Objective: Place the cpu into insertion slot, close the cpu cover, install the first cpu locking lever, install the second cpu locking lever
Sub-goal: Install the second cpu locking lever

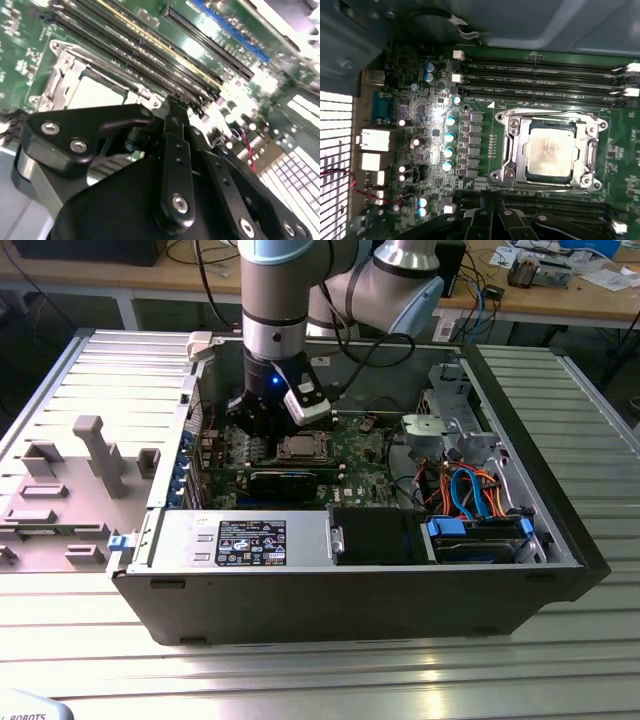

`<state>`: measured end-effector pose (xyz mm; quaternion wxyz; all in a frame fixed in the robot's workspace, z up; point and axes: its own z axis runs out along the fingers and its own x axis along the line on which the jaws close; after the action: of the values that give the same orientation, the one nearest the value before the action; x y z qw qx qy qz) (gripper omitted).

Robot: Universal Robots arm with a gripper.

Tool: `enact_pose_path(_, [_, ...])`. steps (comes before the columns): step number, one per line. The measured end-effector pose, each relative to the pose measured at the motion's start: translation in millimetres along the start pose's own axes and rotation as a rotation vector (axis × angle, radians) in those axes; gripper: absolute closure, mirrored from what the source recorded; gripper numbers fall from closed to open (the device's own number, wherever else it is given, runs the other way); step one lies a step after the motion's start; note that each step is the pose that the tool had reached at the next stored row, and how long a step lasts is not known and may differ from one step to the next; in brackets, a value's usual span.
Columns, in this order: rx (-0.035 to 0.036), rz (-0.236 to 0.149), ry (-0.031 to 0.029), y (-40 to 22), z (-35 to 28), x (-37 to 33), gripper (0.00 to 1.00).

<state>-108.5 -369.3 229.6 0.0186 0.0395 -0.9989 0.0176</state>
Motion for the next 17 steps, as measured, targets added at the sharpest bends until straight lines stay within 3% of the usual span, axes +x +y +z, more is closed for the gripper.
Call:
enact_pose_path(1, [-0.0001,0.000,0.0003,0.1,-0.2,-1.2,0.89])
enact_pose_path(6, [-0.0023,-0.001,0.0350,1.2,-1.0,-24.4,0.89])
enact_pose_path(7, [-0.0031,-0.002,0.0460,2.1,-1.1,-30.4,0.89])
enact_pose_path(14, [-0.0075,-0.003,0.0906,7.5,-1.3,-56.9,0.89])
enact_pose_path(17, [-0.0106,-0.004,0.1029,10.7,-1.5,-66.4,0.89])
